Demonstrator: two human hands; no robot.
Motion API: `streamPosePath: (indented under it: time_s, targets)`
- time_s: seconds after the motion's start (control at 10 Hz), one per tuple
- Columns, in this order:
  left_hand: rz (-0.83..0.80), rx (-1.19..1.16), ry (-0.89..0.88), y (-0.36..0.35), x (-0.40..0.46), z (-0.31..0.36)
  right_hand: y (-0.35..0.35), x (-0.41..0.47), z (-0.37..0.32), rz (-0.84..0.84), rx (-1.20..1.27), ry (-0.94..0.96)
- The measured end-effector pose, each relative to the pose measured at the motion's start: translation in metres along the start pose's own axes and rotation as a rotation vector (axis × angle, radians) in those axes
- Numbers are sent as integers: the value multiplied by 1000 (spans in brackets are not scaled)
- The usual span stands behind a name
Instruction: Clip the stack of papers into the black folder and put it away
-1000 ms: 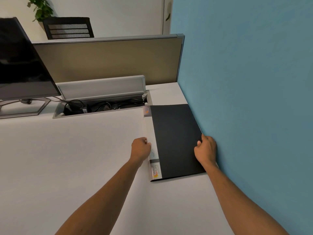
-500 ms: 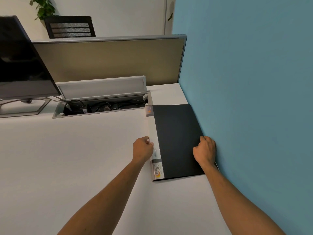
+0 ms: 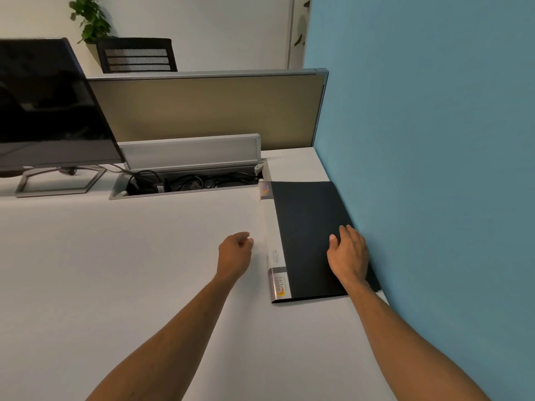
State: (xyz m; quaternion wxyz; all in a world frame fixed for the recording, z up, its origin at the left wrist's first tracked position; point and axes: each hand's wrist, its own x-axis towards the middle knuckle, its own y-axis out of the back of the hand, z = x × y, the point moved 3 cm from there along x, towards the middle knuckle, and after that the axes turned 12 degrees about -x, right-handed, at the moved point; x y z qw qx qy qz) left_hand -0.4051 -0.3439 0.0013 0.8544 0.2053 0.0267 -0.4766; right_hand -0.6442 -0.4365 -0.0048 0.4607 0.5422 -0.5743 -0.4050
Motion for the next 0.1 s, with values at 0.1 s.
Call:
streamPosePath:
  time_s: [0.1]
  targets:
    - [41, 4, -34, 20, -3, -4, -3, -6, -21, 18, 26, 71]
